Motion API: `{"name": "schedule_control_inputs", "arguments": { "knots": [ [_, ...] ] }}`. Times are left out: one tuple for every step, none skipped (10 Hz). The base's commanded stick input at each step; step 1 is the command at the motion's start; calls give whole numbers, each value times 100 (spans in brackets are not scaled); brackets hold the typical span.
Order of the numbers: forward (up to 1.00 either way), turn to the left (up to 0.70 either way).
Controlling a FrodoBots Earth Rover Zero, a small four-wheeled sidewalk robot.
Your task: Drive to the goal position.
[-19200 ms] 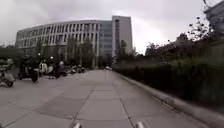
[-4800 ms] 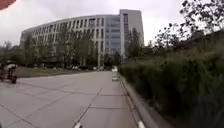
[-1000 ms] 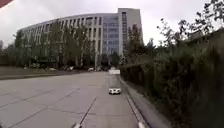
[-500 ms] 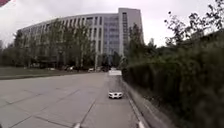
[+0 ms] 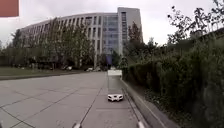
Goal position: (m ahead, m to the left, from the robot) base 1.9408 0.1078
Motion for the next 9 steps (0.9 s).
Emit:
{"name": "schedule_control_inputs", "arguments": {
  "knots": [
    [0,0],
    [0,0],
    [0,0],
    [0,-9],
    [0,-67],
    [0,-70],
    [0,-70],
    [0,-65],
    [29,-36]
  ]
}}
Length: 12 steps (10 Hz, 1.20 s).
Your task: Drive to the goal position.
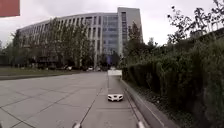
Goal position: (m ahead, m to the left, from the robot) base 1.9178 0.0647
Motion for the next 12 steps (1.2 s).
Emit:
{"name": "schedule_control_inputs", "arguments": {
  "knots": [
    [68,0],
    [70,0],
    [70,0],
    [70,0],
    [70,0],
    [70,0],
    [70,0],
    [70,0],
    [70,0],
    [70,0],
    [56,0],
    [2,0]
  ]
}}
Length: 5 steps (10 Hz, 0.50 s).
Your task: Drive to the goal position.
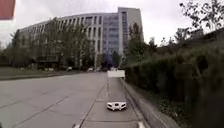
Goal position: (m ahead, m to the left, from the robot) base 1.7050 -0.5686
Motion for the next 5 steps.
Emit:
{"name": "schedule_control_inputs", "arguments": {
  "knots": [
    [0,0],
    [0,0],
    [0,0],
    [0,0],
    [0,0]
  ]
}}
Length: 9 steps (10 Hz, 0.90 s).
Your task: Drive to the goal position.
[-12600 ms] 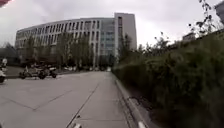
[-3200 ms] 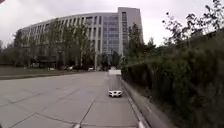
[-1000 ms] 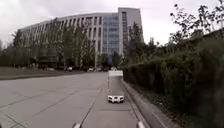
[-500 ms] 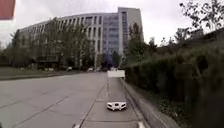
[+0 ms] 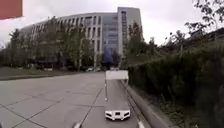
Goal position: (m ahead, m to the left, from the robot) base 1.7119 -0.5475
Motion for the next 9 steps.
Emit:
{"name": "schedule_control_inputs", "arguments": {
  "knots": [
    [0,0],
    [0,0],
    [0,0],
    [0,0],
    [-6,0],
    [-42,0],
    [-68,0],
    [-70,0],
    [-70,0]
  ]
}}
